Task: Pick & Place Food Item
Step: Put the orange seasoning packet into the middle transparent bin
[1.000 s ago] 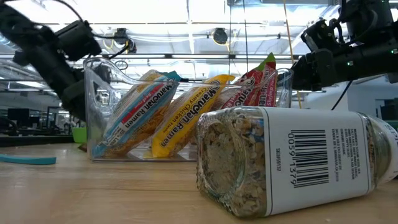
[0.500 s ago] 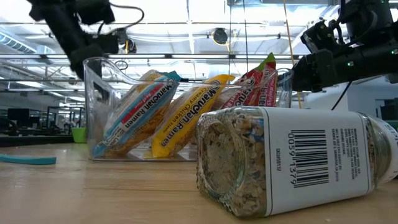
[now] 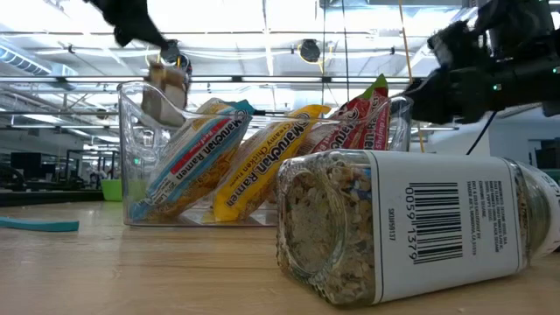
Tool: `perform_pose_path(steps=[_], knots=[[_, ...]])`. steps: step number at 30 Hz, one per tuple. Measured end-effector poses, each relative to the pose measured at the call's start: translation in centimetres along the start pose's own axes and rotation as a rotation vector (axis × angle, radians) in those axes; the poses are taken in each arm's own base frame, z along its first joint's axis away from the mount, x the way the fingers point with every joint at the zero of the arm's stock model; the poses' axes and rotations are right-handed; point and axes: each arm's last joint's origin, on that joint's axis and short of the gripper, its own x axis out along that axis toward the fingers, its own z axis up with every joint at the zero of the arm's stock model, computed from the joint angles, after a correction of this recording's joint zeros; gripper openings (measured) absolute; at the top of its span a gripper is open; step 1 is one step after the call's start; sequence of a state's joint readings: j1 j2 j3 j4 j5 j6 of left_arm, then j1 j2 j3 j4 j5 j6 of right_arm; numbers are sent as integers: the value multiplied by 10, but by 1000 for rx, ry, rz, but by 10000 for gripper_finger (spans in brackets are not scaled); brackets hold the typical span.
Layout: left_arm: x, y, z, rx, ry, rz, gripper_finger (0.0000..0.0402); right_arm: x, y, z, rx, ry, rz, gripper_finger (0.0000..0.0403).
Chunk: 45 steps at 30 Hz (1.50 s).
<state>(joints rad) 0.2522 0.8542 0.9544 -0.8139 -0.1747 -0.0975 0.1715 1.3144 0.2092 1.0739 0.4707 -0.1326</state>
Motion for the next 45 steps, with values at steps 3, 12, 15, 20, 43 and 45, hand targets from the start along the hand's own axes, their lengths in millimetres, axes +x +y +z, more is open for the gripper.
perform_pose_path(steps=[3,12,15,20,43,45], knots=[[-14,-3,12,5,-122,-87,0,0,2,4,-116,-52,89,212],[-20,-9,21,34,-201,-151,0,12,18,25,-296,-67,119,212],[-16,-8,17,4,-150,-95,1,12,19,24,-305,-44,128,212],[-15,-3,11,-8,-96,48,14,12,20,23,-277,-27,132,212],[-25,-50,-30,-162,236,-229,26,7,18,10,-162,34,144,212],[-26,-62,-37,-157,247,-225,15,5,17,7,-146,44,145,212]])
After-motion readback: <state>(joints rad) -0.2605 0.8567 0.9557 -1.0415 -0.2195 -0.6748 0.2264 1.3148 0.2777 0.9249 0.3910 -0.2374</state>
